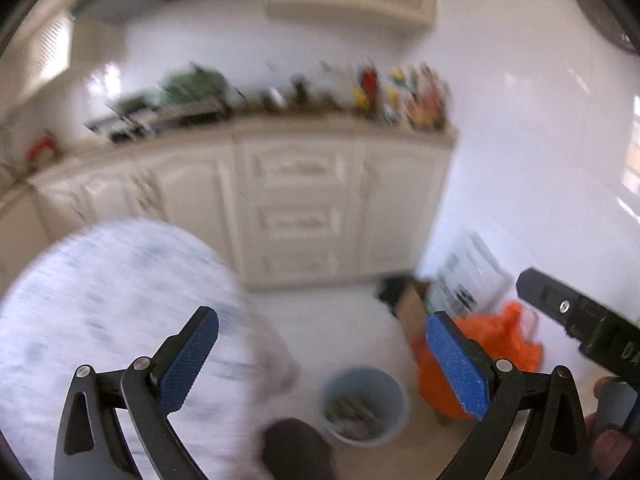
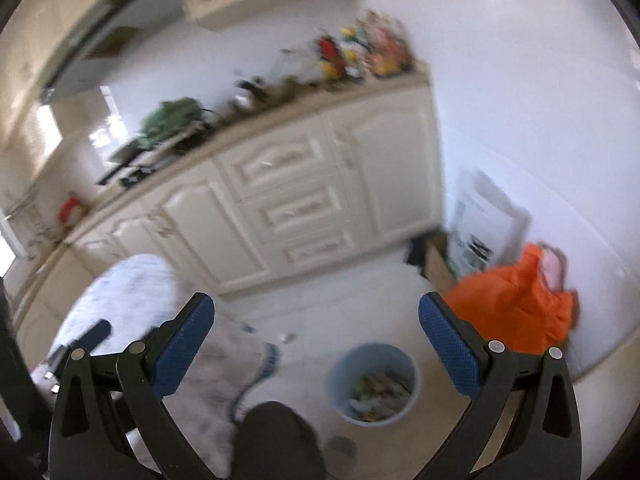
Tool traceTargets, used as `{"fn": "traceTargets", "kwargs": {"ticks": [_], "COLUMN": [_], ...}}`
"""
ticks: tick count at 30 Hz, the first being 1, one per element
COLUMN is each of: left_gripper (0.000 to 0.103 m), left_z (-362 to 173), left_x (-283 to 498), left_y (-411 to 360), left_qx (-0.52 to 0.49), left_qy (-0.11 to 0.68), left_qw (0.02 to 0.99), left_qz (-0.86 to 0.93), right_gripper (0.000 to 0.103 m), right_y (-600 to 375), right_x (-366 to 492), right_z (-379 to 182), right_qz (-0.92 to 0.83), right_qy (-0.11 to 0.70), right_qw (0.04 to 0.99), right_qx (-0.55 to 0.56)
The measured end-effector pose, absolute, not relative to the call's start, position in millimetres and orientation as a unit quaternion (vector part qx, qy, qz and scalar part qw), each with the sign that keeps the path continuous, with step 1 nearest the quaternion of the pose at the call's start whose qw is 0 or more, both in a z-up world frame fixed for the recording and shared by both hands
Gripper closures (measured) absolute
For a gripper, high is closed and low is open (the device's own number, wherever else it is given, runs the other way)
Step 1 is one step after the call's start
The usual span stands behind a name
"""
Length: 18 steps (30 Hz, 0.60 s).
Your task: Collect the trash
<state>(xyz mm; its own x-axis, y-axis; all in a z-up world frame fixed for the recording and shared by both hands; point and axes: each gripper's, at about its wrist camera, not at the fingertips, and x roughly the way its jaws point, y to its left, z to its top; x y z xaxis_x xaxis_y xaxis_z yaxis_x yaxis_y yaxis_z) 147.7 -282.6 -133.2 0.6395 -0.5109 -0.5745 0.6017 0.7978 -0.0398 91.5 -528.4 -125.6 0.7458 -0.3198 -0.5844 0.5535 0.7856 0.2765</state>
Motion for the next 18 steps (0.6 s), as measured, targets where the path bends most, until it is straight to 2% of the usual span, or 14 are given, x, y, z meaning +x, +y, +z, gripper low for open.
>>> {"fn": "traceTargets", "kwargs": {"ticks": [6, 12, 18], "left_gripper": [0.001, 0.001, 0.001], "left_z": [-88, -58, -26], "left_x": [116, 79, 14], "left_y": [-161, -93, -35], "left_qx": [0.059, 0.054, 0.046], "left_qy": [0.221, 0.196, 0.137], "left_qw": [0.951, 0.973, 0.989], "left_qz": [-0.207, -0.106, 0.0], "right_gripper": [0.0, 0.0, 0.0], "right_y": [-442, -346, -270], "right_x": [124, 159, 174], "right_z": [-84, -39, -6], "right_qz": [-0.169, -0.088, -0.02], "right_qy": [0.231, 0.202, 0.171], "right_qw": [0.941, 0.968, 0.982], "right_qx": [0.183, 0.121, 0.078]}}
